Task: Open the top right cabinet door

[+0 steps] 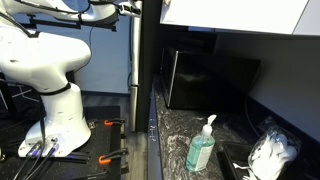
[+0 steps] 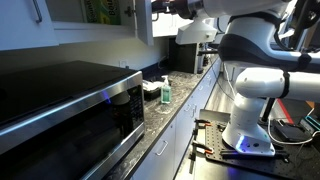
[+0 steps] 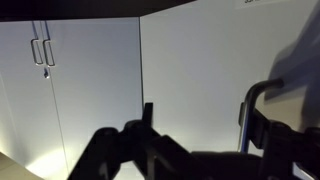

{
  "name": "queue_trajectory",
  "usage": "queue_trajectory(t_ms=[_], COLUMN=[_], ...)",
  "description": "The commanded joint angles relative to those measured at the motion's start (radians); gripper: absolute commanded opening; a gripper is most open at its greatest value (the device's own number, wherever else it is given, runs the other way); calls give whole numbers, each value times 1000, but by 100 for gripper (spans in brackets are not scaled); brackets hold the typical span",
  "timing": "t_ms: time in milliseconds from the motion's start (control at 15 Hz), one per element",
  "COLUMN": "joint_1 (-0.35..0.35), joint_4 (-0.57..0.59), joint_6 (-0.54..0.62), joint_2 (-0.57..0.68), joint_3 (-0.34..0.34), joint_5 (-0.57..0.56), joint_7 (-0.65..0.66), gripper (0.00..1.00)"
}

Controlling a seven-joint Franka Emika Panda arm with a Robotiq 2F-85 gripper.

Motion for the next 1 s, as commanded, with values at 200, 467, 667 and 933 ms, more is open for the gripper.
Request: queue_trajectory(t_ms=[200, 467, 667, 933], joint_1=[-56, -44, -22, 26], joint_4=[-12, -15, -7, 11], joint_6=[85, 189, 265, 288], joint_2=[11, 66, 135, 225], joint_3=[-82, -107, -127, -139], joint_5=[1, 32, 85, 194], joint_7=[-34, -55, -83, -132], gripper=[100, 100, 100, 100])
